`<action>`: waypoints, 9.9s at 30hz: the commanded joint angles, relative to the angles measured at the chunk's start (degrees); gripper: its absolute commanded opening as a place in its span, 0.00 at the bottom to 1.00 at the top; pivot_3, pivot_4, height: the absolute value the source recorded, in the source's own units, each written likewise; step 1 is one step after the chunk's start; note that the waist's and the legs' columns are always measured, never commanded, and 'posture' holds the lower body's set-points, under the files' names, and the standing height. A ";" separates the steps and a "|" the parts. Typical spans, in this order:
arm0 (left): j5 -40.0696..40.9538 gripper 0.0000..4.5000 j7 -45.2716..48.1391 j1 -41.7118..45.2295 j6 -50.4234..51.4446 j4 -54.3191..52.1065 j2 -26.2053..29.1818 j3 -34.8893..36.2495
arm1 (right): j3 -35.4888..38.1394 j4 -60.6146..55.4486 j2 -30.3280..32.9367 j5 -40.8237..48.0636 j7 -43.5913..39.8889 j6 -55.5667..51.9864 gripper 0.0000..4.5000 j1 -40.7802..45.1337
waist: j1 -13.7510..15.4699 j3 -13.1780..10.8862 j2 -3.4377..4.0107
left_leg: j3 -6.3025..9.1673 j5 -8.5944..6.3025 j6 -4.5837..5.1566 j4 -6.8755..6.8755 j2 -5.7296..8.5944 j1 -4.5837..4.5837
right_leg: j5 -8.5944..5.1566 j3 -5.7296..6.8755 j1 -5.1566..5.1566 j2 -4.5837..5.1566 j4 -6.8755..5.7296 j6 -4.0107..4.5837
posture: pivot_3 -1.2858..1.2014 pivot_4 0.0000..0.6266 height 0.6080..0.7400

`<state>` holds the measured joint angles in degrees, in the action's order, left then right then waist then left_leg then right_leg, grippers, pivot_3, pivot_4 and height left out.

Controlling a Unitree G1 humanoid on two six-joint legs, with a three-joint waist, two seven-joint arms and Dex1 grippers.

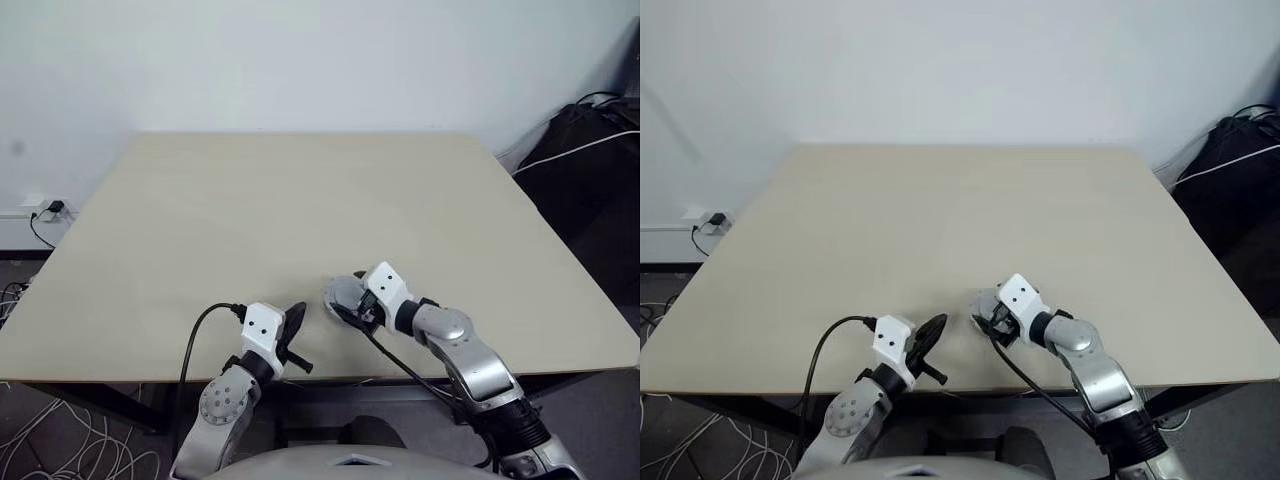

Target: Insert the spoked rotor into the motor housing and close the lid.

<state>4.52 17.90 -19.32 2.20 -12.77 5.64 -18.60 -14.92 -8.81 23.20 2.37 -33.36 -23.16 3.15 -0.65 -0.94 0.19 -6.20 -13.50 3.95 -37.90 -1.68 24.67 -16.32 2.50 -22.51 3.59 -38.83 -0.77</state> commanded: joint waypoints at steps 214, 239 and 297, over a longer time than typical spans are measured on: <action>12.59 0.00 15.77 47.24 40.29 32.36 -2.21 7.88 | -7.05 -1.92 -1.96 -1.34 10.89 -28.72 0.72 5.83 | -0.08 0.04 -0.14 | 0.16 0.00 0.26 0.08 0.05 -0.12 | 0.97 3.02 0.53 2.00 1.08 -0.88 | 0.52 0.00 1.00; 11.32 0.00 17.61 46.79 43.68 33.07 -3.58 6.69 | -3.84 -11.75 -2.66 0.78 10.49 -31.29 0.99 1.97 | 0.31 0.01 -0.12 | 0.17 -0.01 0.25 0.28 0.07 0.04 | 0.99 3.06 0.42 2.08 1.36 -0.83 | 0.52 0.00 1.00; 11.21 0.00 18.96 45.74 43.33 30.95 -2.48 5.80 | 35.66 -8.22 -32.36 38.69 23.37 -41.57 0.99 -6.70 | 0.86 0.07 0.12 | 0.06 -0.18 0.52 0.14 0.14 0.24 | 1.24 2.99 0.51 1.89 1.81 -1.13 | 0.52 0.00 1.00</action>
<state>15.79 36.65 26.23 45.61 20.08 3.25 -12.35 19.56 -17.42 -4.73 36.84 -9.61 -63.59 -5.21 0.21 -0.87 0.31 -6.14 -13.68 4.47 -37.76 -1.54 24.90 -15.09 5.48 -22.00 5.48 -37.01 -1.89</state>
